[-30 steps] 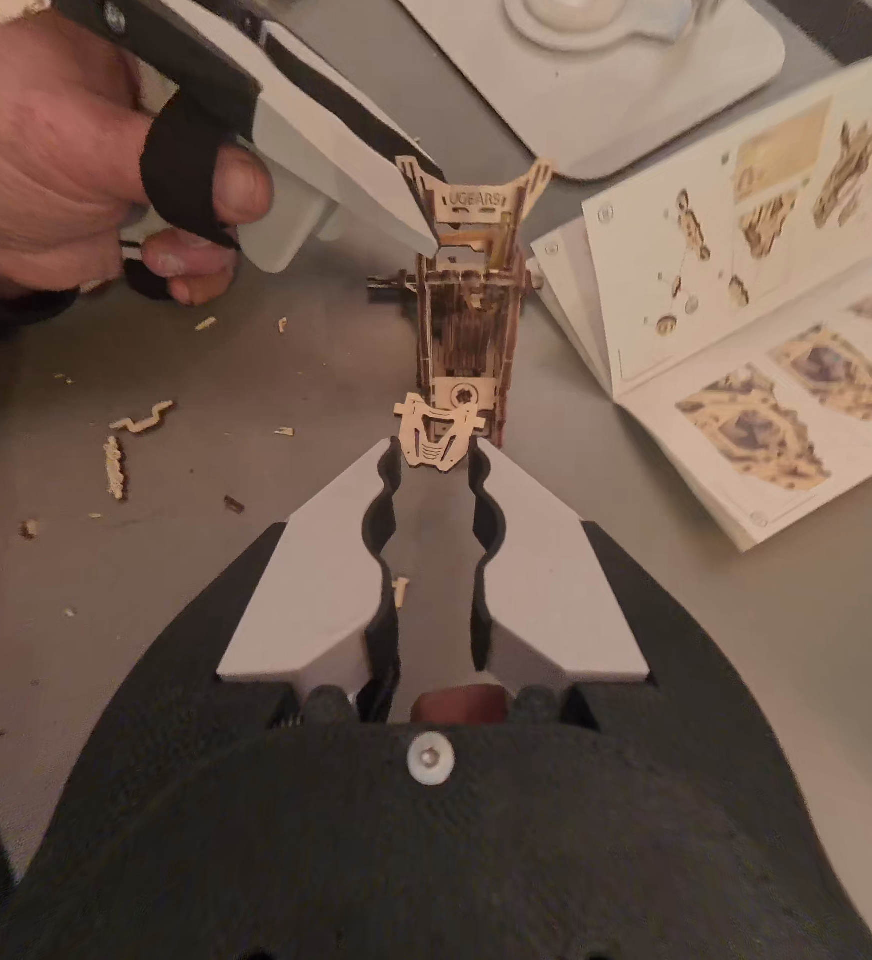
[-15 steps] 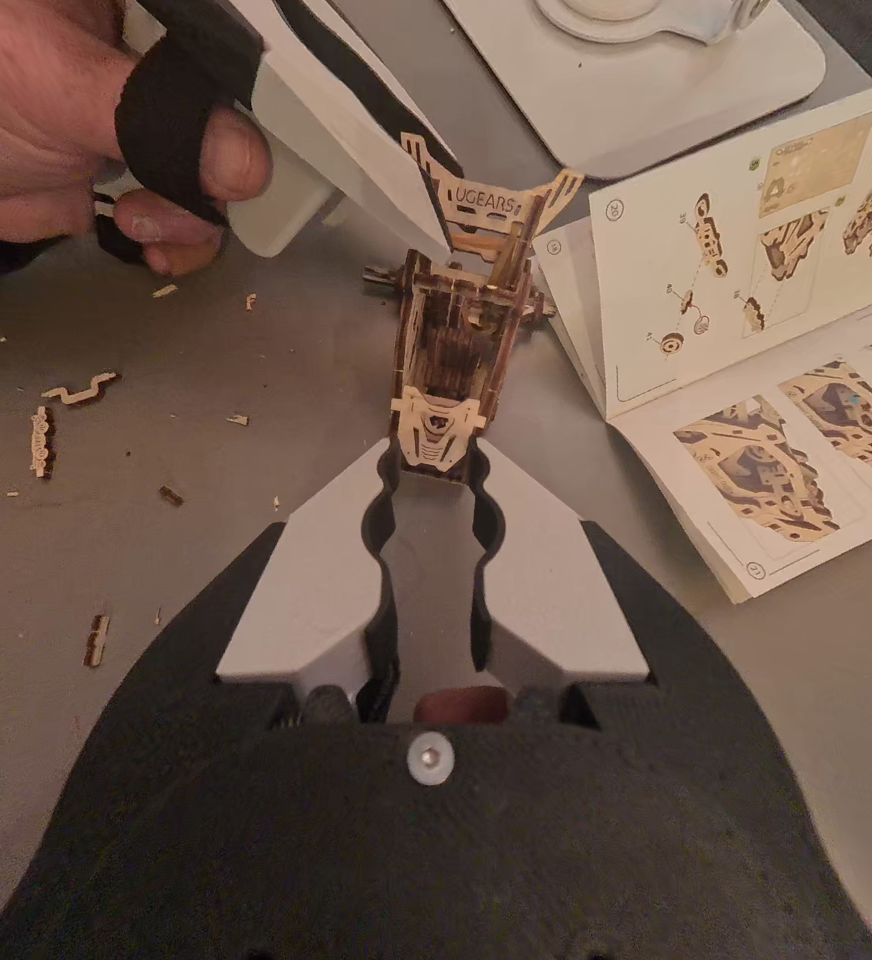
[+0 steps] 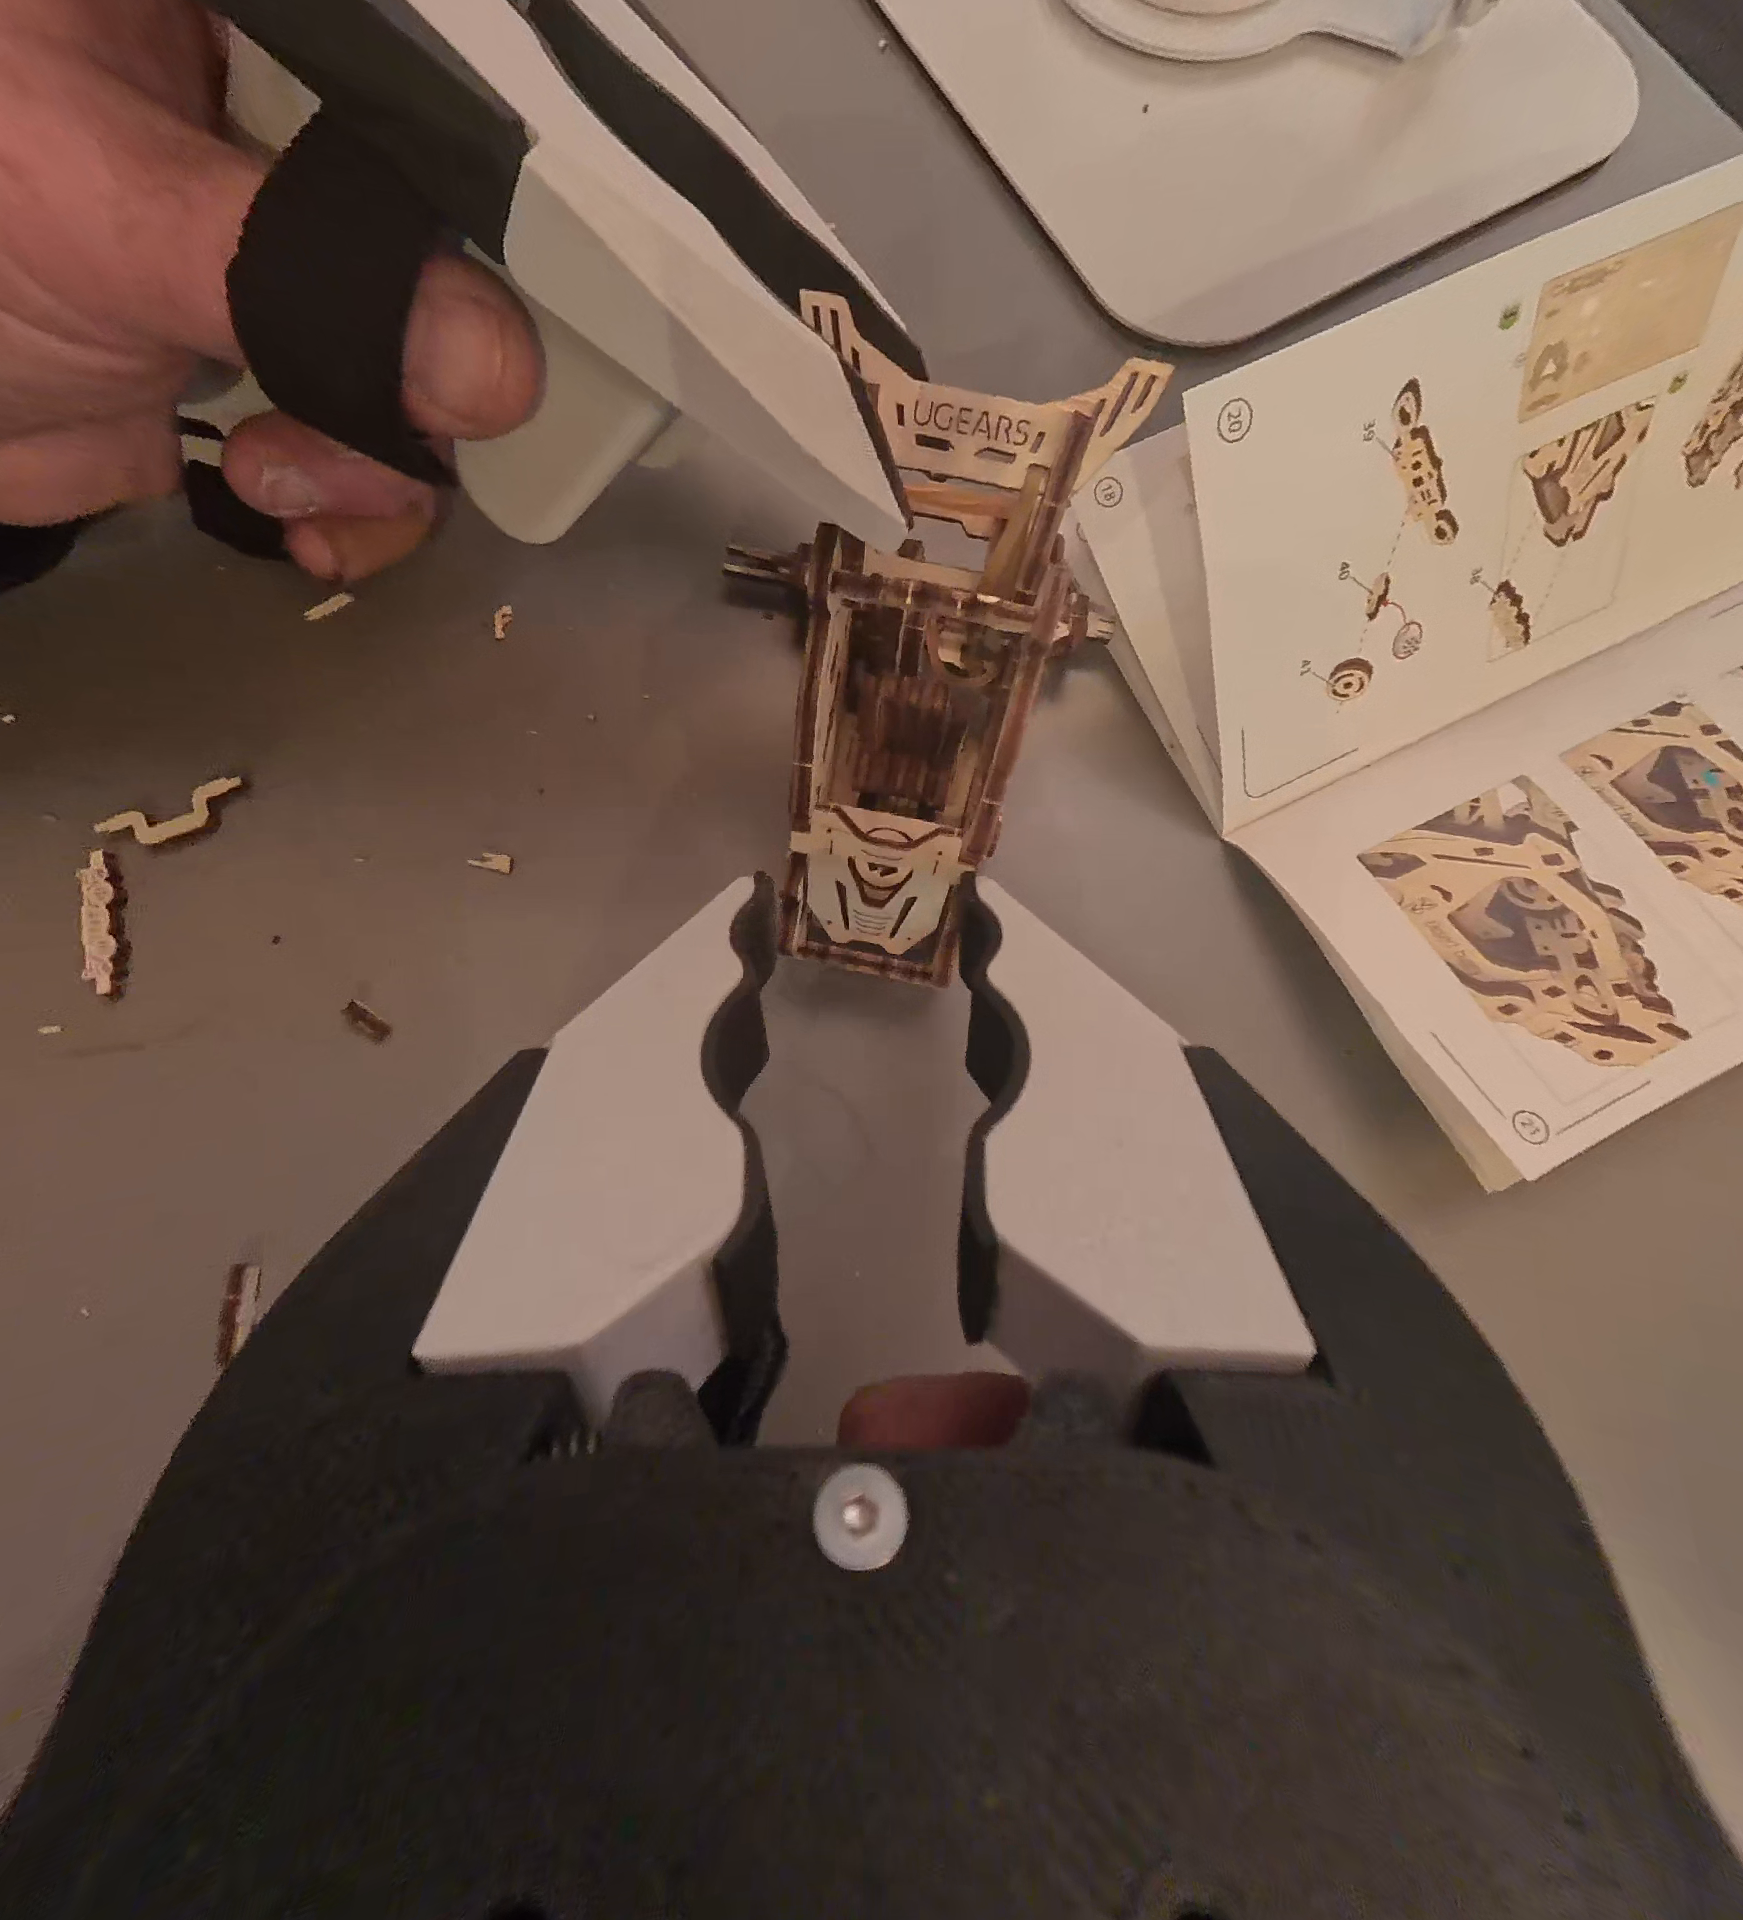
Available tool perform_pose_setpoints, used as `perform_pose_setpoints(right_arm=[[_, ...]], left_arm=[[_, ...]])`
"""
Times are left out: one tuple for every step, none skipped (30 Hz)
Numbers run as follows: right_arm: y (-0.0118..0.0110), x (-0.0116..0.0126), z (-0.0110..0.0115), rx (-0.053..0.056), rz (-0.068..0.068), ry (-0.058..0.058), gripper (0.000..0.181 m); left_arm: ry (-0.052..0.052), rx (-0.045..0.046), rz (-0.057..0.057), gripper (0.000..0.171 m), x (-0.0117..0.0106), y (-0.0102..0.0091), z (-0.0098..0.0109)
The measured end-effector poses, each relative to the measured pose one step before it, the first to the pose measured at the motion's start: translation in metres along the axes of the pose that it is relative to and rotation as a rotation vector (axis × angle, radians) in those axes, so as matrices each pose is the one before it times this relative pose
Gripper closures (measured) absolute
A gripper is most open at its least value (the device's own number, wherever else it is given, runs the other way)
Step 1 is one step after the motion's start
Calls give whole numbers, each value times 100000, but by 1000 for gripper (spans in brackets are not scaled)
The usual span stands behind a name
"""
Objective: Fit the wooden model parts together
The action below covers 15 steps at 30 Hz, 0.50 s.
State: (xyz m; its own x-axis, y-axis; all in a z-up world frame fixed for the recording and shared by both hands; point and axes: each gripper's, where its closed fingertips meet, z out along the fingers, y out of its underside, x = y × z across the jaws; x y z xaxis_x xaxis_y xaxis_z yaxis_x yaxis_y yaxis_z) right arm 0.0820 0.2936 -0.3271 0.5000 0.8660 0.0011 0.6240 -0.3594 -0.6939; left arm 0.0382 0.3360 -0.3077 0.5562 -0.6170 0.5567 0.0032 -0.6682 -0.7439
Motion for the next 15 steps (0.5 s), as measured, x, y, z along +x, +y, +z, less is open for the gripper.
perform_pose_setpoints(right_arm=[[-26, 119, 115, 534, 1104, 735, 149], [-70, 142, 58, 774, 979, 812, 150], [-34, -13, 38, 350, 493, -104, 150], [-11, 21, -3, 5, 88, 135, 151], [-5, 32, -5, -56, 48, 288, 151], [-32, 8, -18, 107, 496, 111, 150], [-72, -23, -27, 395, 869, -97, 148], [31, 24, 8, -164, 576, 240, 147], [34, 119, 11, -33, 153, 1044, 146], [4, 36, 21, 59, -301, 978, 143], [-23, -95, 27, 144, -411, 383, 142], [9, -17, 11, -85, -39, 610, 141], [-21, 23, 10, 134, -135, 713, 141], [29, -8, 15, -80, -571, 529, 140], [-4, 31, -14, 14, 9, 704, 138]], left_arm=[[-82, 117, -18, 132, -15, -10, -13], [-54, 243, -19, 132, -11, -28, -28], [-101, 213, -47, 131, -27, -23, -22], [-2, 107, 11, 131, 6, -2, -9], [-15, -155, 121, 131, 0, 15, 18], [-20, -30, 88, 131, 3, 11, 2], [120, -94, 58, 132, 24, 13, 10], [-17, -55, 117, 132, 1, 8, 13], [68, -38, 86, 132, 15, 12, 1], [20, -72, 93, 132, 7, 10, 12], [-121, 22, 119, 132, -8, 4, 14], [-51, 22, 30, 132, -9, 3, -11], [83, 22, -48, 132, 9, -3, -7], [42, -1, -11, 132, -4, 8, -5], [53, -23, 89, 132, 18, 2, -1]])
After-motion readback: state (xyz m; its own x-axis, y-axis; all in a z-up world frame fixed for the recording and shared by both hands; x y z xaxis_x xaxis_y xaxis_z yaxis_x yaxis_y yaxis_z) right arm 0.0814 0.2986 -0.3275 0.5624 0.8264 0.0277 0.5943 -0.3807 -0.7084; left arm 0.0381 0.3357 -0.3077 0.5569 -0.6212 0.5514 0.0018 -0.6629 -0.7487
